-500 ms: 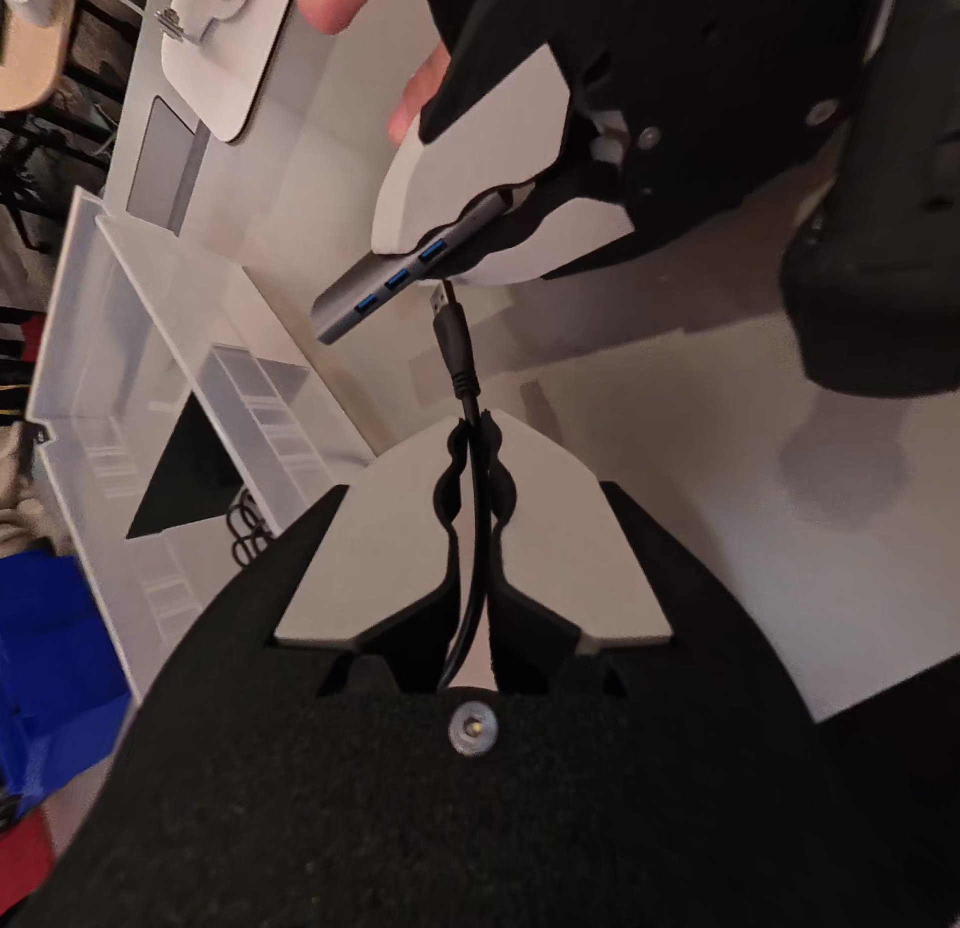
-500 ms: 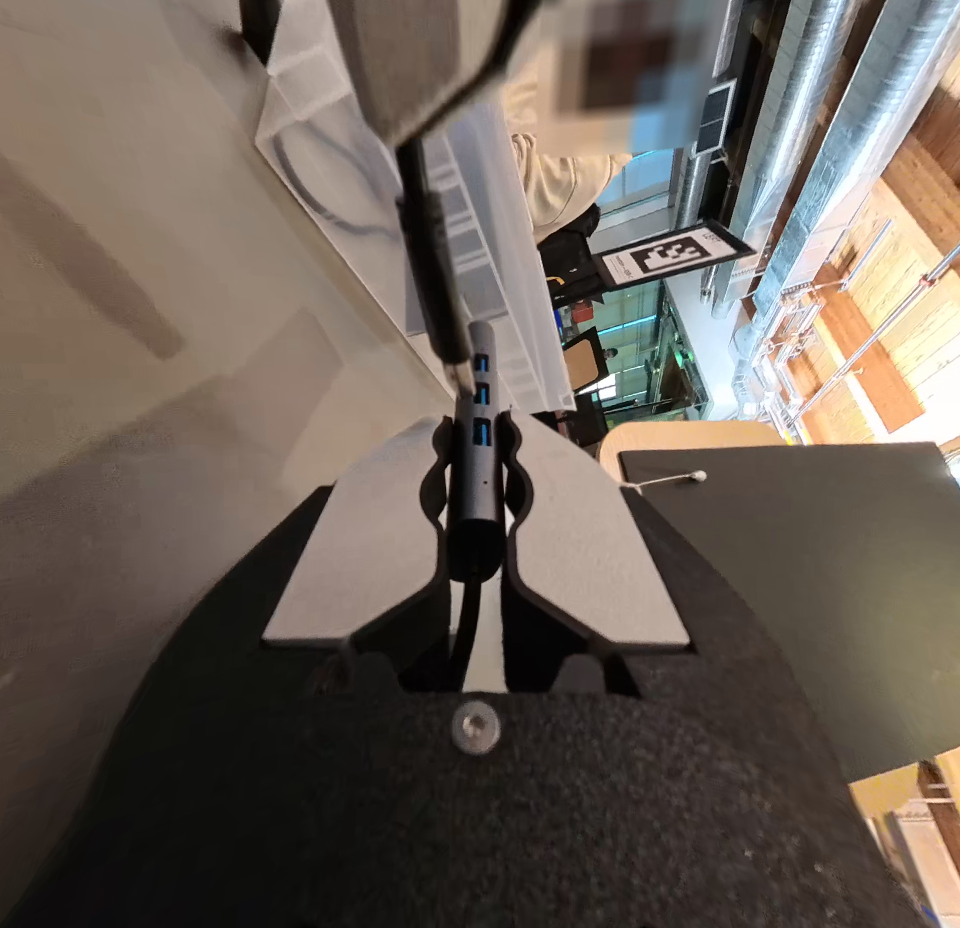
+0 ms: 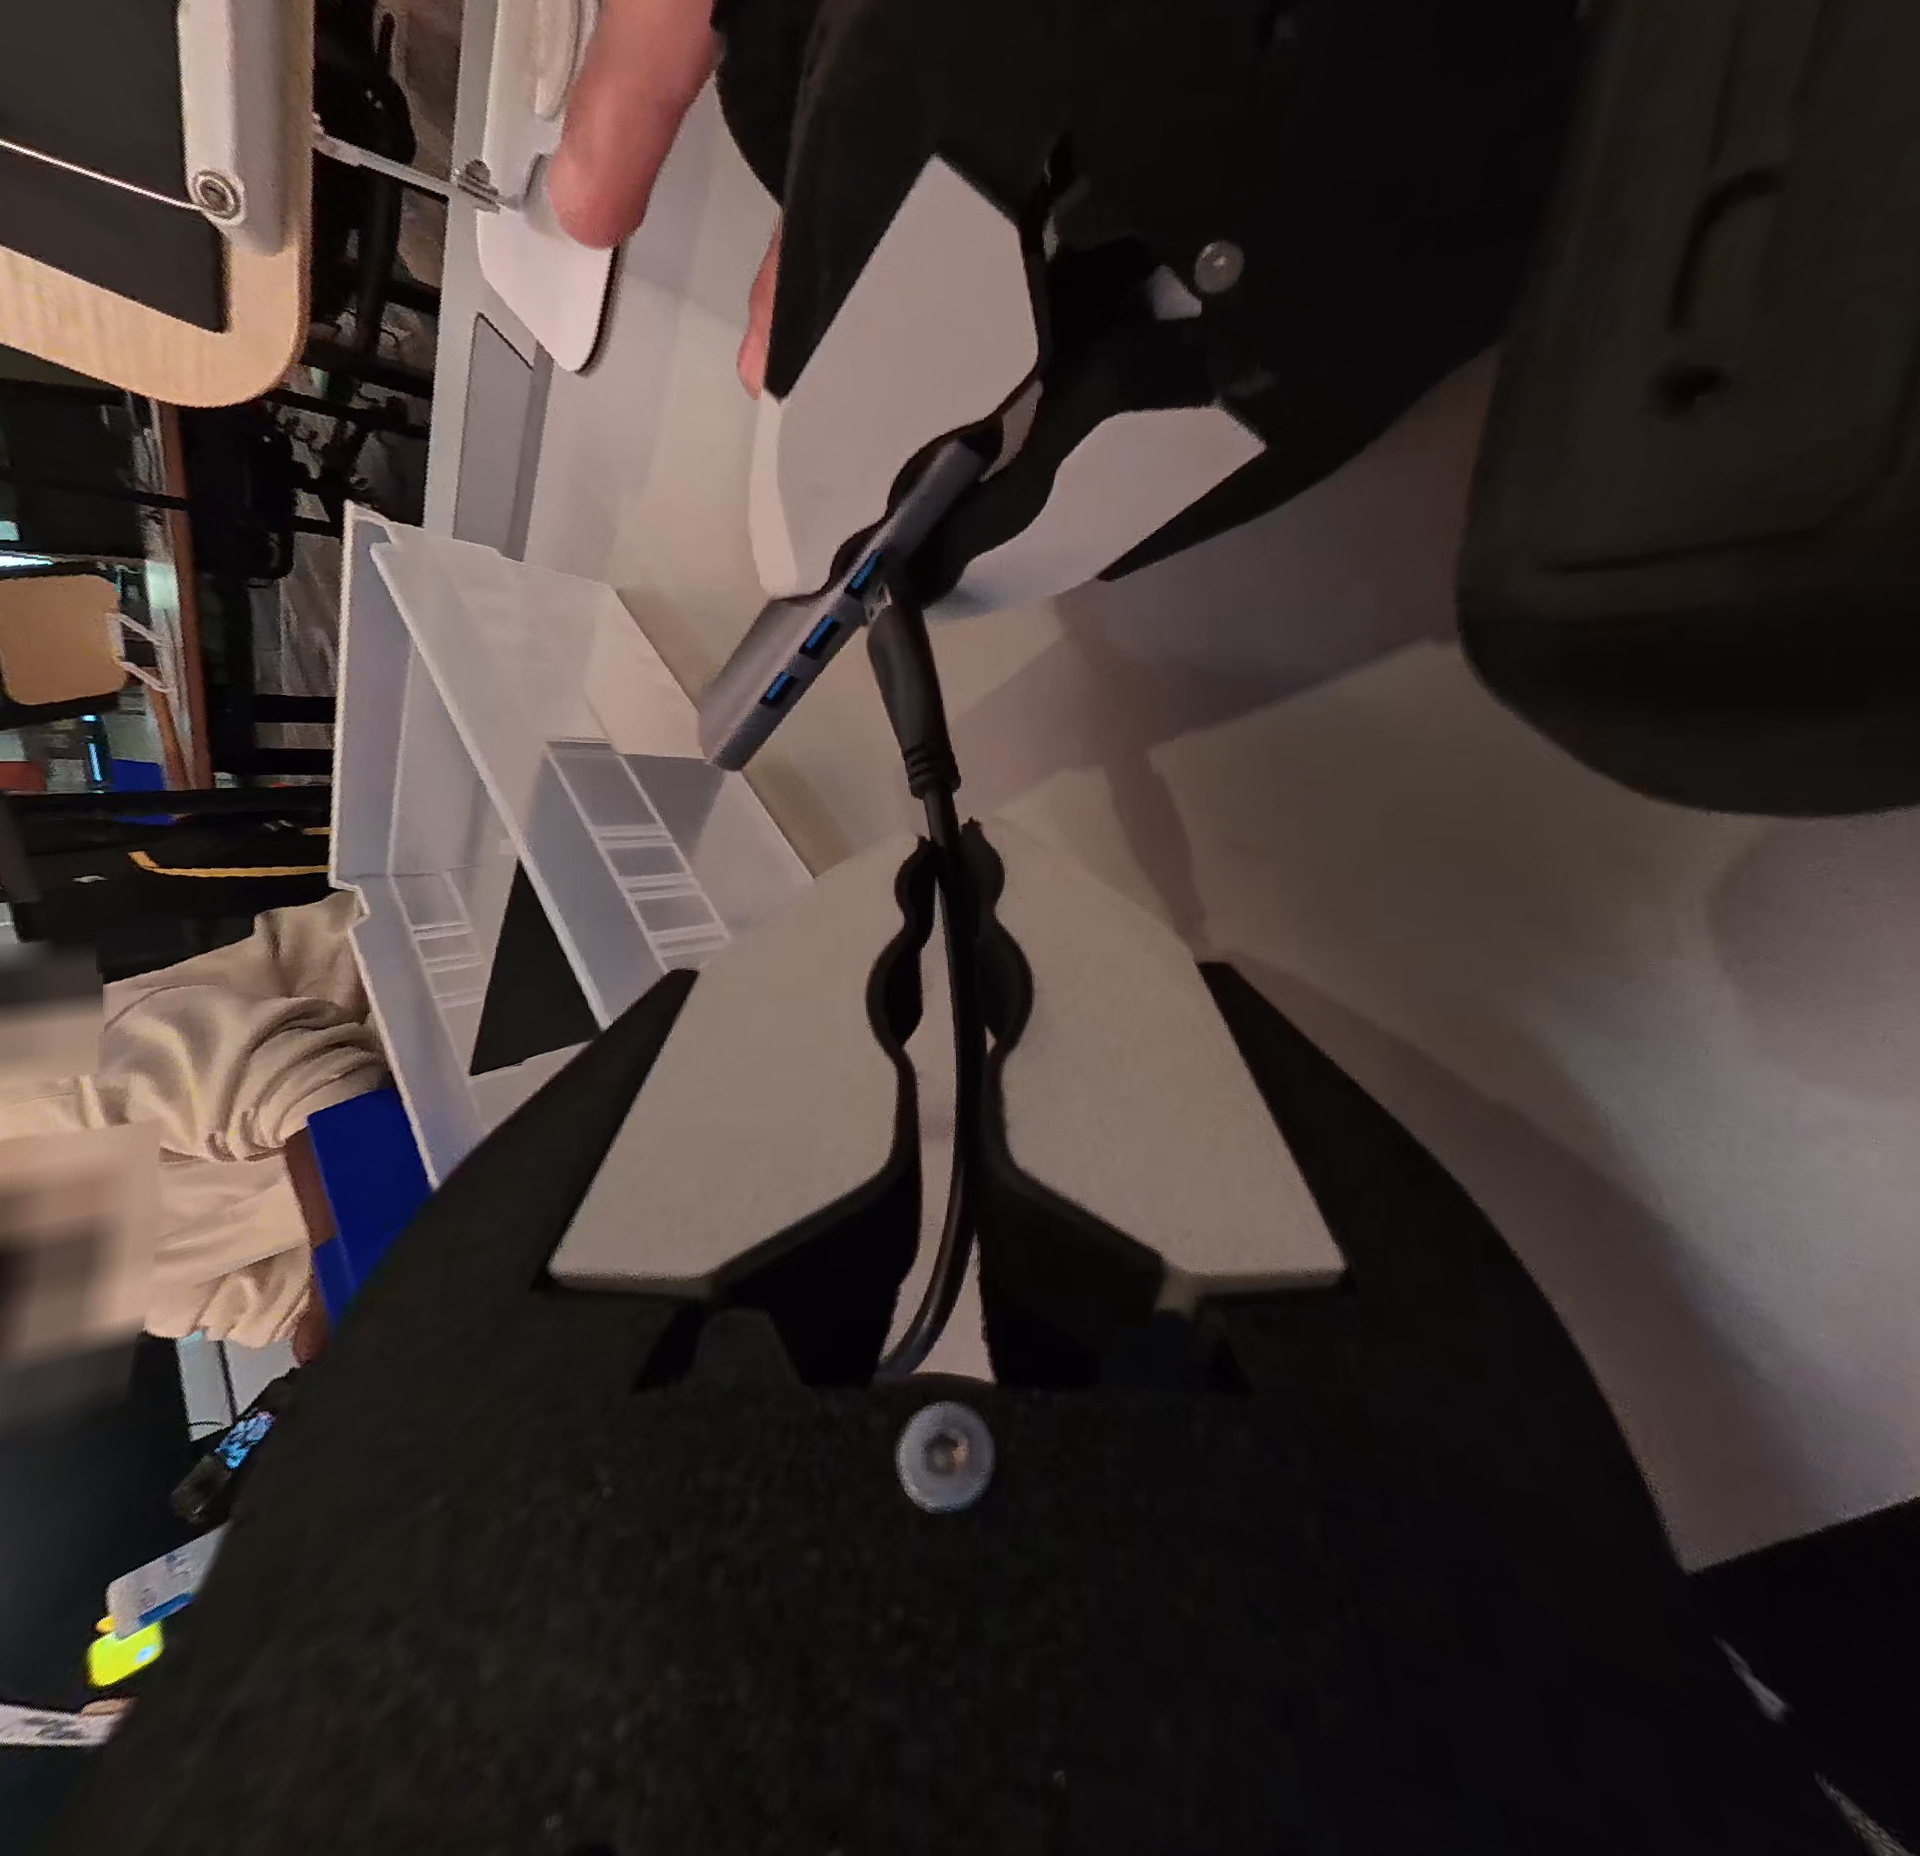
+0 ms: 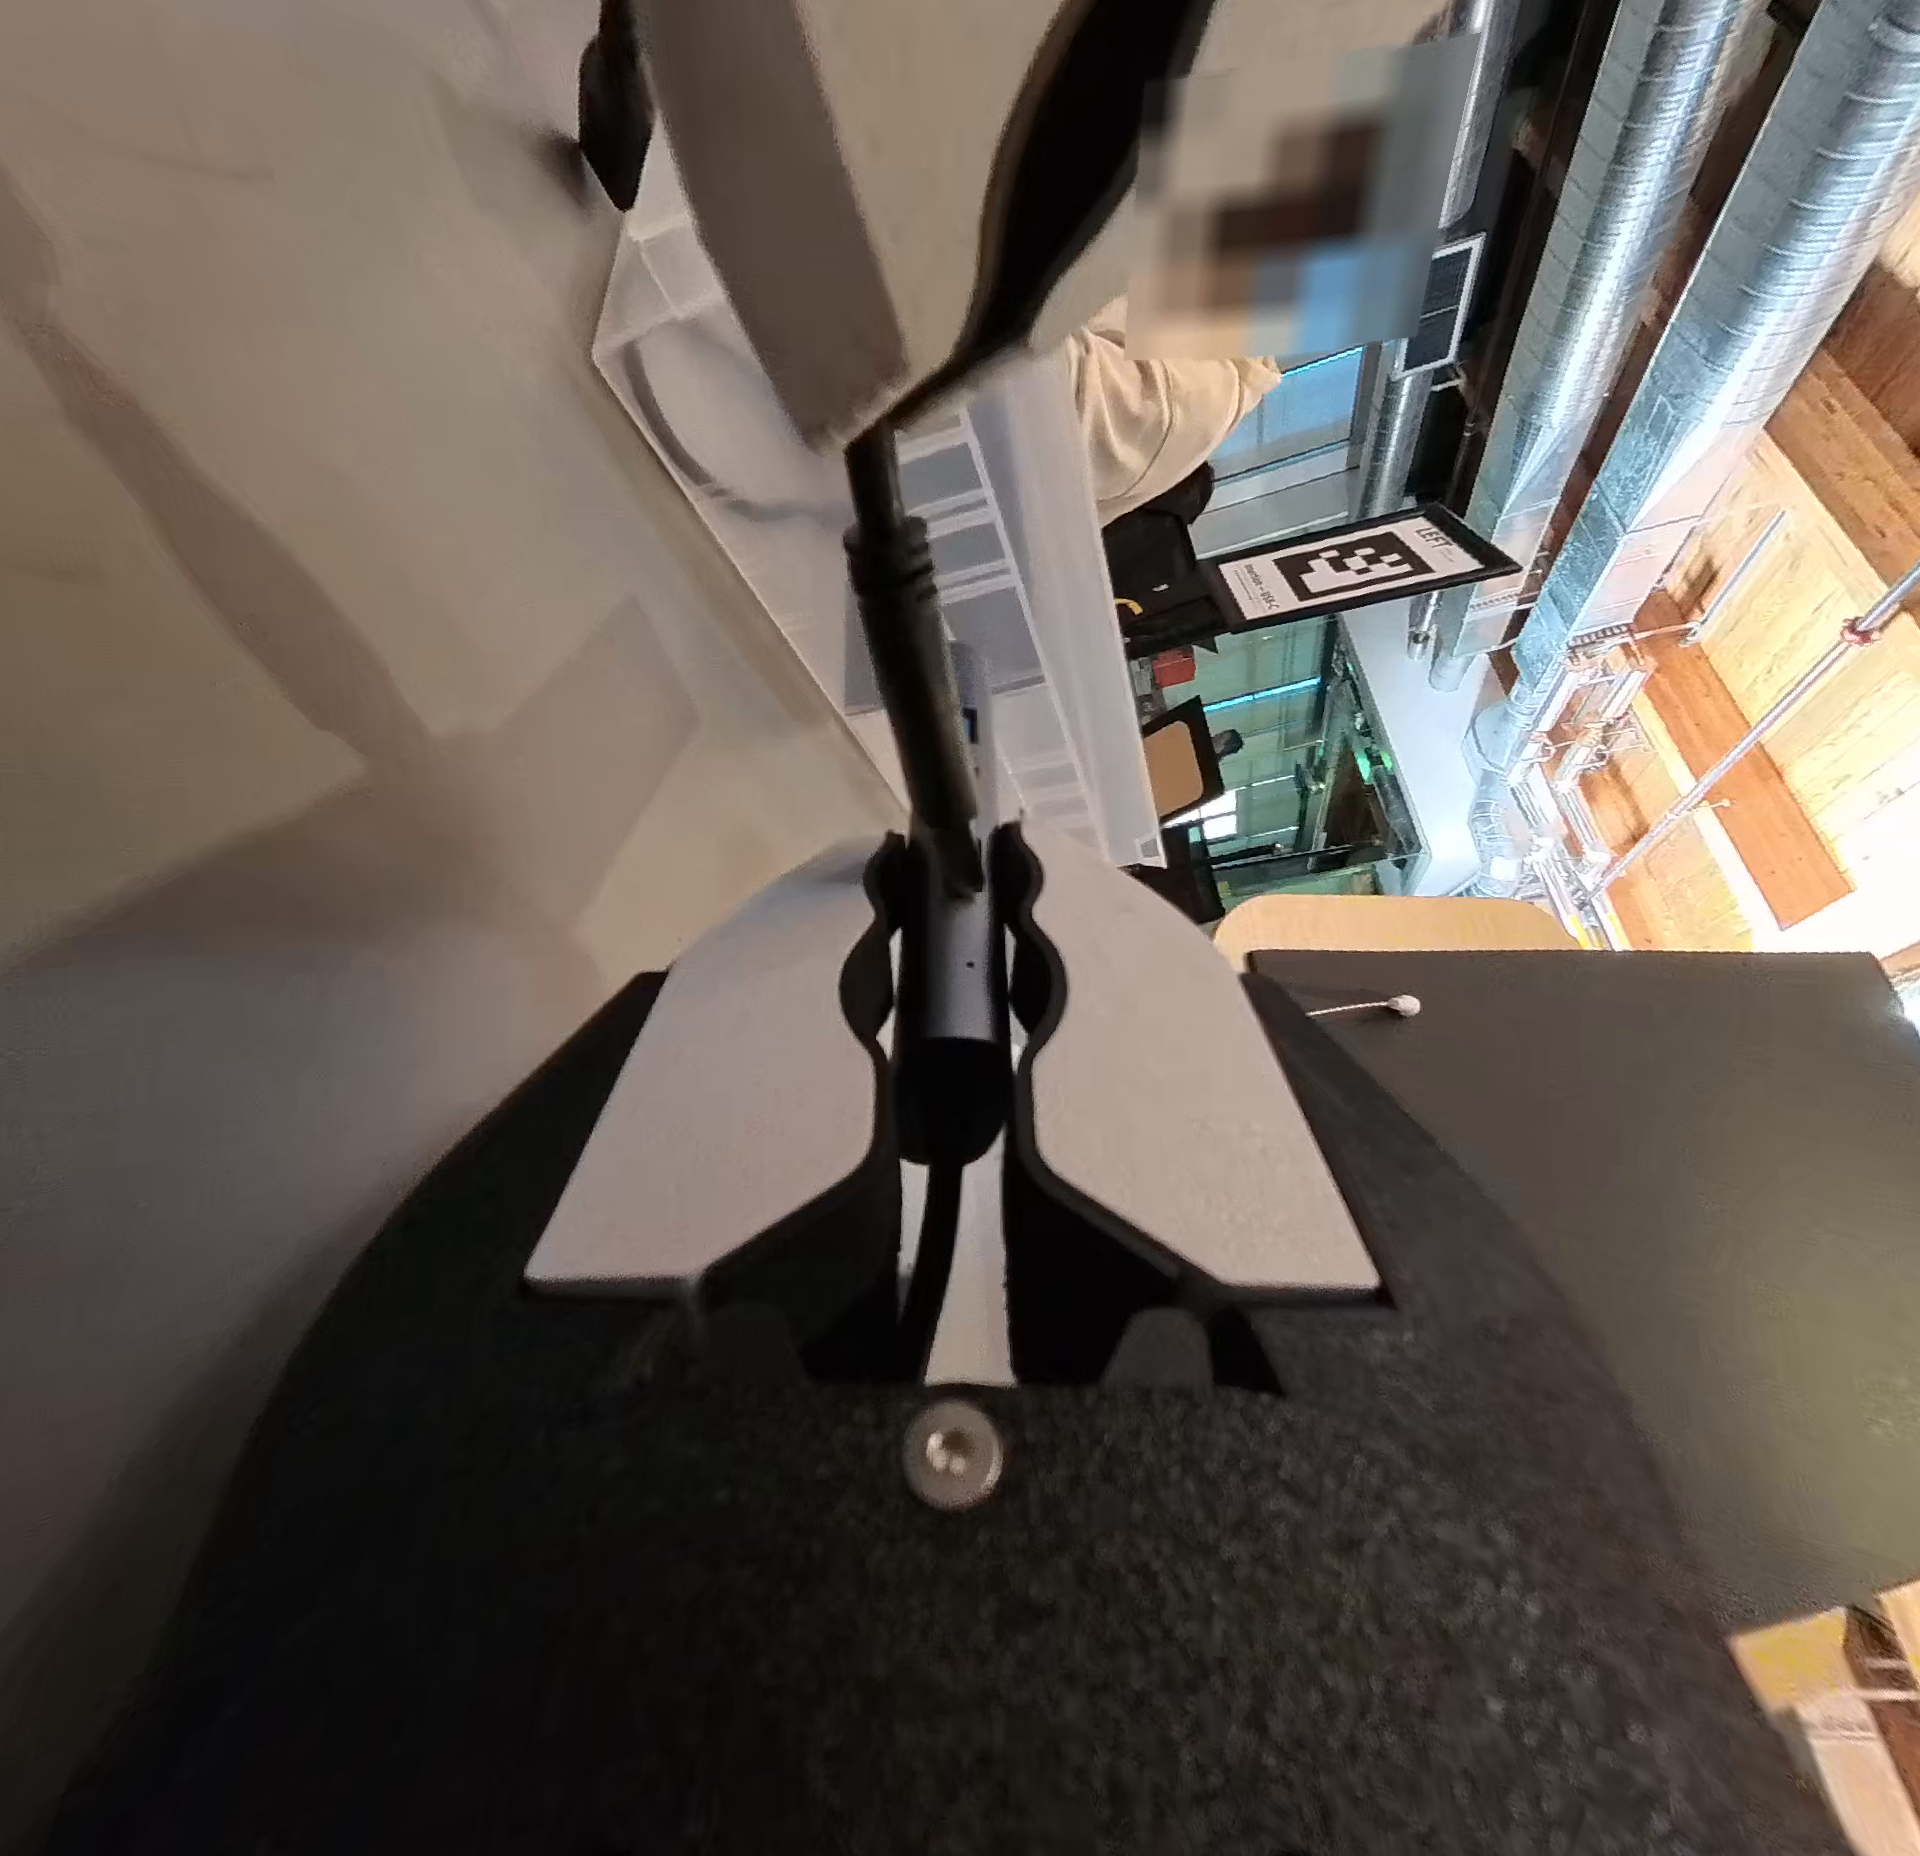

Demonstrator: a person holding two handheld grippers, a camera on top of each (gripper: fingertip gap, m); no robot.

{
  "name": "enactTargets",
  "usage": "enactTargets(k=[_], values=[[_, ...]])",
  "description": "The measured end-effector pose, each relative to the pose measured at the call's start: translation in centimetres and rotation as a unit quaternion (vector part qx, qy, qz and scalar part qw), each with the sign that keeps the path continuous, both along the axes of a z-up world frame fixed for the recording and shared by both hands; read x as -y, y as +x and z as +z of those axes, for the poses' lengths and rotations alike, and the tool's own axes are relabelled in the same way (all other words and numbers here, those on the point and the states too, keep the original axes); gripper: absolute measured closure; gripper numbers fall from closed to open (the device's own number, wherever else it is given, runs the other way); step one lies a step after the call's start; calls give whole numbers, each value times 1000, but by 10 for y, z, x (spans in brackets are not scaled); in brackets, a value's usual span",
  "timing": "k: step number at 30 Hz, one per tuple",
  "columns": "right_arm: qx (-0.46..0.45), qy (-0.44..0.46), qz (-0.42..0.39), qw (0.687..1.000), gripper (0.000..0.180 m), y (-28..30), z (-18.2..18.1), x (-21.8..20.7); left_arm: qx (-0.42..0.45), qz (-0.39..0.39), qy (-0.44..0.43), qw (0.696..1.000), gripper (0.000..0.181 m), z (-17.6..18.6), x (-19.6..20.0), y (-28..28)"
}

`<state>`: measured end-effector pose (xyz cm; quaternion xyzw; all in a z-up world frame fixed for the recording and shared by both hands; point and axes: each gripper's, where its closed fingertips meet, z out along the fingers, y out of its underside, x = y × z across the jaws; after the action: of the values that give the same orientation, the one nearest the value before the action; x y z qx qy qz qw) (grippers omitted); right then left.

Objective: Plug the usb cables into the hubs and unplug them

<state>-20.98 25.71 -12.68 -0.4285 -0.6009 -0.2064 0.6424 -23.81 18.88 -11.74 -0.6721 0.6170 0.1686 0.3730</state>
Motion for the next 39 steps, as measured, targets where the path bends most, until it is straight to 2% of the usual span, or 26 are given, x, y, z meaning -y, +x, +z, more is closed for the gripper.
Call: enactTargets(k=[22,39], values=[[16,-8,5,1000,163,-1,-6,3,-75,-33,60,995,177,-1,-2,-2],[17,-14,11,1000,163,-3,-8,6,-148,-82,107,980,177,-3,-1,-6]])
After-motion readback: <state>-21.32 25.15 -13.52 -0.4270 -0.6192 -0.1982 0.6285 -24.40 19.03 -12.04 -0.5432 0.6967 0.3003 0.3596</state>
